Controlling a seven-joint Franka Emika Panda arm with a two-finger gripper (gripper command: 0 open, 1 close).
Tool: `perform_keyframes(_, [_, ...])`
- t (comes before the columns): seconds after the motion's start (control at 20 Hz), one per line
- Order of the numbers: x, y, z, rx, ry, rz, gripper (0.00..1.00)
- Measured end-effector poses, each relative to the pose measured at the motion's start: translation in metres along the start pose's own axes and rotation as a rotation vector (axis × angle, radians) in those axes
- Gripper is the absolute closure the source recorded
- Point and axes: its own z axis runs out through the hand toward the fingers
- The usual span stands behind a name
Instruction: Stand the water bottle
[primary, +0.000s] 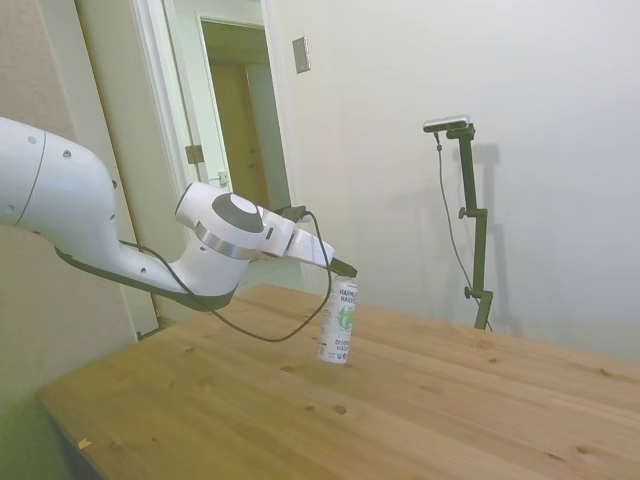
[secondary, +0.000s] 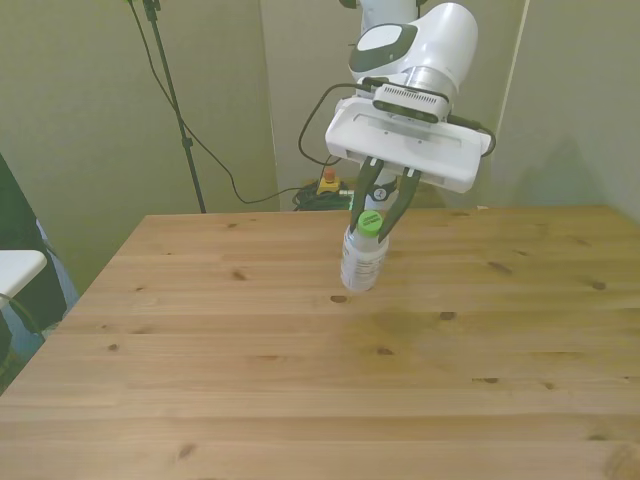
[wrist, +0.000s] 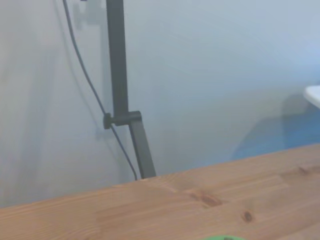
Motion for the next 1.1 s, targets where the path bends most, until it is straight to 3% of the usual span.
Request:
perform_keyframes(0.15, [-0.011,0.005,0.003,-0.019,-0.033,-0.017,1.0])
perform_keyframes(0.4, [-0.001,-0.012,0.003,0.053,0.07,-0.003,1.0])
perform_keyframes(0.6, [-0.009,-0.025,0.035,0.079,0.148,0.08,1.0])
perform_keyframes(0.85, [-0.034,-0.05,0.081,0.109,0.319,0.172,1.0])
perform_keyframes(1.1, [-0.03,-0.101,0.098,0.124,0.404,0.231,1.0])
